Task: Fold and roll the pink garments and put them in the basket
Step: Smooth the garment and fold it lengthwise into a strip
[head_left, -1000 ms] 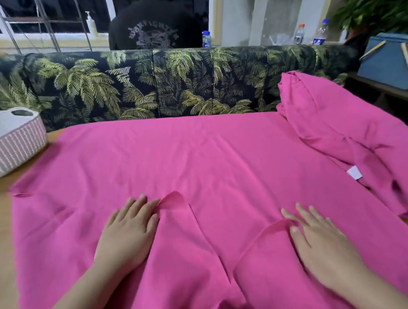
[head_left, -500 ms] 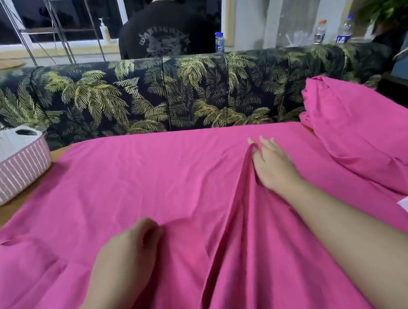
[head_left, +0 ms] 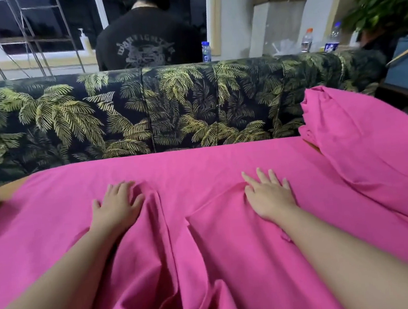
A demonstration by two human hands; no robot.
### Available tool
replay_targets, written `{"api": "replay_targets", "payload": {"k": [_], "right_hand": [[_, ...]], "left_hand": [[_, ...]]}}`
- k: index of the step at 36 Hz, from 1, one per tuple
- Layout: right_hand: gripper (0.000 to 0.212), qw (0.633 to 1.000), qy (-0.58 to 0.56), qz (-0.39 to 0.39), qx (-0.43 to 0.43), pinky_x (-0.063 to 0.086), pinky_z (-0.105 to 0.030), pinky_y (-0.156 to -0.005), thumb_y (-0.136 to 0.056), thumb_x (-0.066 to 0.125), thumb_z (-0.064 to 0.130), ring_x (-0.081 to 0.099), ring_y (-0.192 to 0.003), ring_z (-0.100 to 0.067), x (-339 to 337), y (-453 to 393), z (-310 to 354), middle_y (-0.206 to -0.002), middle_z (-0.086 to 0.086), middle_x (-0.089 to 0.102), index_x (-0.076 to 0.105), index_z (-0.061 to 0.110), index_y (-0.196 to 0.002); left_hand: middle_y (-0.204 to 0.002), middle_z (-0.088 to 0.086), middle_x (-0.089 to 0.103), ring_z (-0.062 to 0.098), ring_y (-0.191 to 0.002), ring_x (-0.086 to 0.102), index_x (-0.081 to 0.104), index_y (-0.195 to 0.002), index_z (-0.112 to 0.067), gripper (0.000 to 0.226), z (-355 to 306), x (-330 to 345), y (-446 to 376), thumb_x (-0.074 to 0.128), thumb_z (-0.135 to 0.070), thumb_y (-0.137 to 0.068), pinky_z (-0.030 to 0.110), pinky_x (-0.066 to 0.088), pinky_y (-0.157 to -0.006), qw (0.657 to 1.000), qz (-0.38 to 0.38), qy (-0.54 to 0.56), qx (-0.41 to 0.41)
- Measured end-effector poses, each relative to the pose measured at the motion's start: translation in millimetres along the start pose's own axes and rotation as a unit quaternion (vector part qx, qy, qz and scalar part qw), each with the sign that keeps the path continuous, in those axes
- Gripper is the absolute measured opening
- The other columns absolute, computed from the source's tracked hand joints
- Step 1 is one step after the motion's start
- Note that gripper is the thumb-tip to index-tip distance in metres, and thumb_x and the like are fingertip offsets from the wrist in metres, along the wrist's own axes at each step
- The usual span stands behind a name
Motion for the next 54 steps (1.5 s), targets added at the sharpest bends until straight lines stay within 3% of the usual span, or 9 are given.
{"api": "replay_targets", "payload": {"k": [2,5,24,41,44,47,51,54], "right_hand": [[0.052,1.0,0.004,0.007,0.005,-0.001,-0.053,-0.118,-0.101,0.014,0.04,-0.006,-0.148,-0.026,0,2,0,-0.162,0.001,-0.004,0.003,0.043,-0.151],[0.052,1.0,0.006,0.009,0.011,-0.002,-0.053,-0.118,-0.101,0.013,0.04,-0.006,-0.148,-0.026,1,10,1,-0.162,0.001,-0.003,0.002,0.043,-0.151],[0.052,1.0,0.017,0.015,0.015,-0.002,-0.053,-0.118,-0.102,0.012,0.039,-0.008,-0.148,-0.027,13,155,-10,-0.162,-0.001,-0.005,-0.002,0.04,-0.152],[0.052,1.0,0.002,0.025,0.003,-0.003,-0.051,-0.118,-0.102,0.014,0.04,-0.011,-0.148,-0.025,22,278,-13,-0.162,0.001,-0.009,-0.005,0.042,-0.151],[0.052,1.0,-0.001,0.023,0.002,-0.002,-0.051,-0.119,-0.102,0.014,0.041,-0.011,-0.148,-0.025,23,290,-15,-0.162,0.001,-0.009,-0.005,0.043,-0.151],[0.051,1.0,-0.007,0.018,0.003,-0.001,-0.051,-0.119,-0.103,0.014,0.039,-0.01,-0.148,-0.024,23,297,-16,-0.162,0.003,-0.007,-0.002,0.043,-0.151],[0.049,0.998,-0.058,0.005,0.006,0.0,-0.048,-0.119,-0.103,0.016,0.036,-0.006,-0.149,-0.019,18,300,-13,-0.162,0.008,0.0,0.009,0.042,-0.151],[0.048,0.992,-0.119,-0.037,-0.008,0.003,-0.041,-0.119,-0.104,0.021,0.031,0.001,-0.148,-0.012,7,298,-6,-0.16,0.012,0.009,0.016,0.04,-0.15]], "left_hand": [[-0.161,-0.002,0.014,0.017,-0.148,0.01,0.021,-0.151,-0.027,0.064,1,7,2,0.027,-0.059,-0.096,0.05,0.015,-0.114,0.997,0.042,-0.063,0.007],[-0.162,-0.005,0.004,0.016,-0.148,0.004,0.011,-0.153,-0.03,0.067,1,6,7,0.017,-0.063,-0.095,0.05,0.011,-0.116,0.993,0.063,-0.097,0.015],[-0.162,-0.004,0.001,0.017,-0.149,0.001,0.006,-0.153,-0.03,0.063,20,-12,144,0.014,-0.058,-0.097,0.047,0.015,-0.115,0.99,0.064,-0.122,0.035],[-0.162,-0.006,-0.005,0.017,-0.149,-0.004,0.001,-0.153,-0.031,0.064,48,-26,268,0.014,-0.058,-0.097,0.047,0.008,-0.118,0.992,0.07,-0.099,0.017],[-0.161,-0.008,0.003,0.016,-0.149,0.001,0.012,-0.153,-0.031,0.062,50,-24,276,0.02,-0.057,-0.098,0.046,0.008,-0.118,0.997,0.05,-0.063,0.018],[-0.156,-0.006,0.029,0.016,-0.146,0.019,0.04,-0.14,-0.03,0.049,54,-24,278,0.036,-0.052,-0.097,0.046,0.016,-0.115,1.0,0.002,-0.003,0.023],[-0.129,-0.008,0.056,0.018,-0.127,0.048,0.055,-0.115,-0.029,0.024,61,-24,277,0.052,-0.04,-0.093,0.043,0.031,-0.102,0.998,-0.039,0.039,0.034],[-0.095,-0.009,0.063,0.021,-0.098,0.063,0.056,-0.092,-0.032,0.006,59,-29,276,0.057,-0.038,-0.092,0.034,0.036,-0.079,0.993,-0.055,0.08,0.066]]}}
Point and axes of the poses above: each hand's wrist, its own y-axis away from the middle knuckle, its own x-axis out of the palm, z = x × y, the point moved 1 cm from there along -y, towards the middle knuckle
